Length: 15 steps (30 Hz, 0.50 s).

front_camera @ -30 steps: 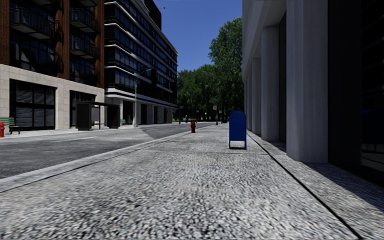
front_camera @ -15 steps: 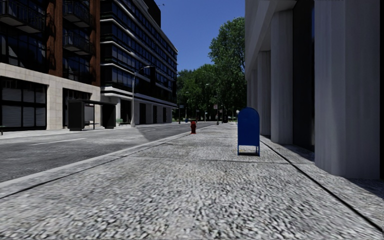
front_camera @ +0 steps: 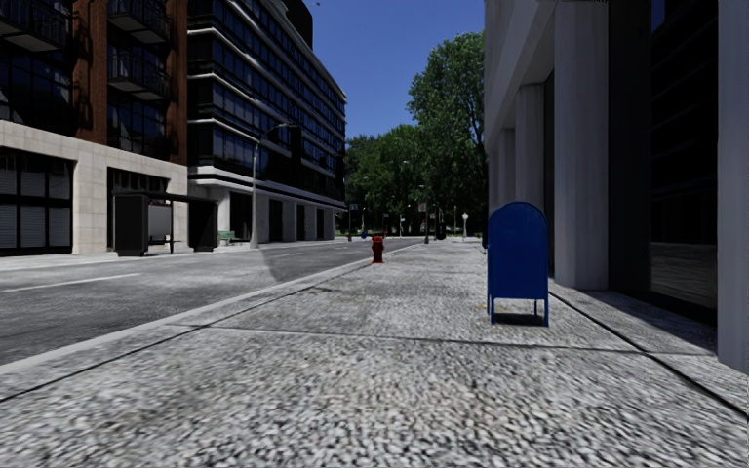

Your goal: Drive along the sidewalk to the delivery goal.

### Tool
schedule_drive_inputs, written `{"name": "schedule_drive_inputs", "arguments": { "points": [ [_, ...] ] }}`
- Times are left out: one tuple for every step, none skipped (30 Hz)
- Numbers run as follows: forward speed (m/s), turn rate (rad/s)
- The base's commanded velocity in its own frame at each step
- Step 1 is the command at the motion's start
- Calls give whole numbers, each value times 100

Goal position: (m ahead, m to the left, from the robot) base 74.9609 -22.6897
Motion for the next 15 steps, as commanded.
{"name": "schedule_drive_inputs", "arguments": {
  "points": [
    [200, 0],
    [200, 0],
    [200, 0],
    [200, 0],
    [200, 0],
    [200, 0],
    [200, 0],
    [200, 0],
    [200, 0],
    [200, 0],
    [200, 0],
    [200, 0],
    [200, 0],
    [200, -3],
    [200, -12]
  ]
}}
